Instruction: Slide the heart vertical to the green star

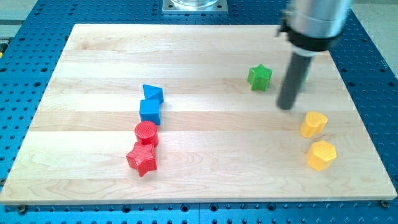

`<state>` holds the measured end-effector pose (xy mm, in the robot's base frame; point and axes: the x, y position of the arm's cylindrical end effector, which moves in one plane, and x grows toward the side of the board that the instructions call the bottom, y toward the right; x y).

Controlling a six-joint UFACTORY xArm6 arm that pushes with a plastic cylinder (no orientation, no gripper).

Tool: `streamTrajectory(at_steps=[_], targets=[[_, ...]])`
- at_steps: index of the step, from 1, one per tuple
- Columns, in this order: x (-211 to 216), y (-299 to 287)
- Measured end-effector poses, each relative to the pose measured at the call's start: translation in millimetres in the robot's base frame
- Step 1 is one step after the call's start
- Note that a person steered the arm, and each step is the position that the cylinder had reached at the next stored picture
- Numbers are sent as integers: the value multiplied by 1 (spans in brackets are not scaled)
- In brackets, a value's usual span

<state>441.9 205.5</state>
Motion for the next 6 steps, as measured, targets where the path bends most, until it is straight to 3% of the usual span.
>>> streamTrajectory(at_steps=[1, 3, 5, 6], targets=[[26, 59], [60, 23], [59, -67], [87, -65]])
